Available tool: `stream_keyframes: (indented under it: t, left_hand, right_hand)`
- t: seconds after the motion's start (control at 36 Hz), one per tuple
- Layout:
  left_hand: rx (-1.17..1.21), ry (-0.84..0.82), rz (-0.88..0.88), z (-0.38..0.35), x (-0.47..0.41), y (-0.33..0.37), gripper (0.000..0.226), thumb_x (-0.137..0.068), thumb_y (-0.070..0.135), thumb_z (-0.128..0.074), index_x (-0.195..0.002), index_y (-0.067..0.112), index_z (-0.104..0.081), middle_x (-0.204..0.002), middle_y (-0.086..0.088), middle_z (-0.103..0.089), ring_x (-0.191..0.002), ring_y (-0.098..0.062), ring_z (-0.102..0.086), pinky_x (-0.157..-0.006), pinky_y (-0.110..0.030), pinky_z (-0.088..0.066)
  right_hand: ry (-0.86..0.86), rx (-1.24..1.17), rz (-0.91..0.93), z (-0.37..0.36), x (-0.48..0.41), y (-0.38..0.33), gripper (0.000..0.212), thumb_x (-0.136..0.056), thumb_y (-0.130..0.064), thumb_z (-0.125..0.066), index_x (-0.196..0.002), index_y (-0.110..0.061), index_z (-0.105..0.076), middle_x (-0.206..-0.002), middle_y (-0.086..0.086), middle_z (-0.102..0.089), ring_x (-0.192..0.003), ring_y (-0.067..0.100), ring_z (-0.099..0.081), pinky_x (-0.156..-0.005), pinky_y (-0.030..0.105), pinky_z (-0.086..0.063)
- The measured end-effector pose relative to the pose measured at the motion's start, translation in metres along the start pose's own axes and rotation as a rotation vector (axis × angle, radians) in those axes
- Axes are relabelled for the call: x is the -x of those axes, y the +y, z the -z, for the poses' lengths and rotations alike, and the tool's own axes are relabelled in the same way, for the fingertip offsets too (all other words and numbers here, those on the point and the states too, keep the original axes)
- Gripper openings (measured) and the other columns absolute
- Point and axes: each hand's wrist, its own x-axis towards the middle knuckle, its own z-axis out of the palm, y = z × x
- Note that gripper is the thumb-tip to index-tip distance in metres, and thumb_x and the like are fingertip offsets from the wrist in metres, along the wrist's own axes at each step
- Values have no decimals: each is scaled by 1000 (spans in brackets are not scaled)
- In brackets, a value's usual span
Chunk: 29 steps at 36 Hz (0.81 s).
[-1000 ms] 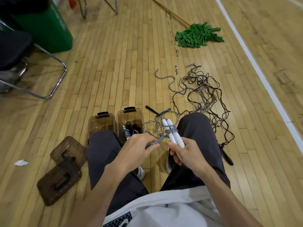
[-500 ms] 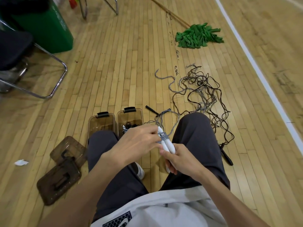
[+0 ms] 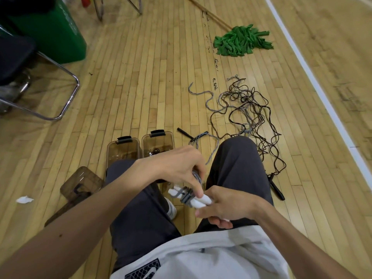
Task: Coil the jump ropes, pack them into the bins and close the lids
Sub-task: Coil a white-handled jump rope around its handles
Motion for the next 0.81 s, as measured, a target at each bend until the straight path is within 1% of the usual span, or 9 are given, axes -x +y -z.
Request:
stream_keyframes:
  t: [0.08,0.17,0.22,0.28,0.36,0.47,0.56,0.67,0.81]
  left_hand:
    - [142,-35,45,1,-3,-4,23,-69,32,-90,-72,14,-76,-70,-1,-67,-66,-10,-55,-59,-17,-39]
    - [274,-47,88,-1,-5,-12,22,-69,27,-90,-74,11,-76,-69,3,-70,-65,-4,-58,-64,-23,-44]
    - [336,-56,100,-4,-5,-17,21,-70,22,-90,-75,8,-75,-67,6,-69,-65,-3,-58,-65,-23,-45]
    - [382,-78,92,-6,-6,-20,18,-70,18,-90,-74,10,-75,-66,9,-67,-65,-2,-58,-65,-21,-45]
    - [450,-101,76,-10,-7,-24,16,-71,14,-89,-74,16,-73,-68,9,-68,-66,-4,-59,-67,-21,-46]
    - [542,-111,84,-19,-9,-29,17,-73,8,-87,-78,14,-72,-72,3,-68,-69,-11,-60,-69,-28,-48]
    - [614,-130,74,-28,-10,-33,19,-75,4,-84,-80,16,-70,-74,4,-69,-71,-10,-64,-71,-23,-50]
    - [749,-70,55,-39,-6,-37,16,-75,26,-79,-81,16,-68,-74,10,-69,-70,-6,-62,-67,-19,-48]
    - [849,31,65,-49,-2,-40,34,-77,53,-74,-78,19,-70,-71,9,-64,-64,-5,-55,-61,-16,-43]
  right_hand:
    - [-26,38,4,1,4,-3,27,-101,-25,-61,-78,-10,-56,-59,-1,-55,-42,11,-49,-49,25,-43]
    - [-20,80,15,4,7,-4,39,-100,-29,-61,-88,8,-58,-64,9,-57,-45,16,-50,-48,21,-42]
    - [-23,102,27,5,8,-5,45,-100,-31,-61,-93,14,-57,-69,16,-58,-50,23,-51,-47,18,-41]
    - [-30,127,34,6,8,-6,47,-100,-33,-61,-92,13,-57,-70,18,-58,-54,27,-52,-48,18,-41]
    - [-35,160,44,5,10,-7,46,-100,-33,-62,-89,11,-57,-67,14,-58,-50,23,-52,-50,21,-42]
    - [-47,183,62,2,12,-8,43,-99,-32,-62,-85,8,-57,-63,10,-58,-45,18,-49,-55,28,-43]
    - [-62,179,70,0,14,-8,41,-99,-33,-62,-81,4,-56,-60,7,-58,-44,18,-49,-58,31,-43]
    - [-32,120,106,1,18,-6,38,-99,-32,-63,-86,3,-56,-60,1,-58,-44,16,-50,-58,36,-43]
    - [41,11,180,2,19,-6,29,-99,-25,-63,-81,-4,-55,-61,6,-57,-48,23,-50,-49,30,-41]
